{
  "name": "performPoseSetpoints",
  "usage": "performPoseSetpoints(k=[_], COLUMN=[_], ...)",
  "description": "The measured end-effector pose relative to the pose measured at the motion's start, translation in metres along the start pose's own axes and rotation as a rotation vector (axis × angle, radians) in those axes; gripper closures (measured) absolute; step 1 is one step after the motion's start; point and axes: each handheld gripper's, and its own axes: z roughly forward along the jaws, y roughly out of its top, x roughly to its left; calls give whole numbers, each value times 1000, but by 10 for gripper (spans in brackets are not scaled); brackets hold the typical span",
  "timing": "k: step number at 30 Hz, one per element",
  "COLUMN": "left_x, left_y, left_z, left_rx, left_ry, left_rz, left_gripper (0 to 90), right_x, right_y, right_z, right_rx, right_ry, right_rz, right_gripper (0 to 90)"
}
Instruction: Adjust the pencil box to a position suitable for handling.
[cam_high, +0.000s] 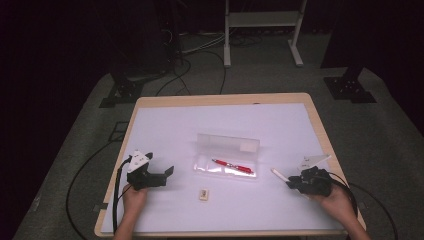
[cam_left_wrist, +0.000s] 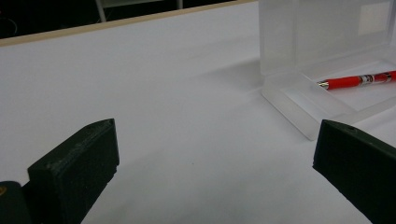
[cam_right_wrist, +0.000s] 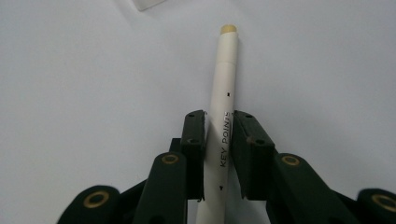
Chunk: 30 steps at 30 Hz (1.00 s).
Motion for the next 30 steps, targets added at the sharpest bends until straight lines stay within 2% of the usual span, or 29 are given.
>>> performPoseSetpoints(k=[8, 23, 25, 30], left_x=[0, 0, 0, 0], left_y=[0, 0, 0, 0], left_z=[0, 0, 0, 0], left_rx=[1, 0, -1, -1], left_ry=[-1, -2, -2, -2], left_rz=[3, 4, 4, 7], left_gripper=[0, 0, 0, 0], right_x=[3, 0, -1, 2], right_y=[-1, -2, -1, 12], right_z=[0, -2, -6, -18], right_rx=[-9, -30, -49, -78], right_ry=[-27, -6, 2, 10], right_rz=[-12, 21, 31, 0], right_gripper=[763, 782, 783, 783])
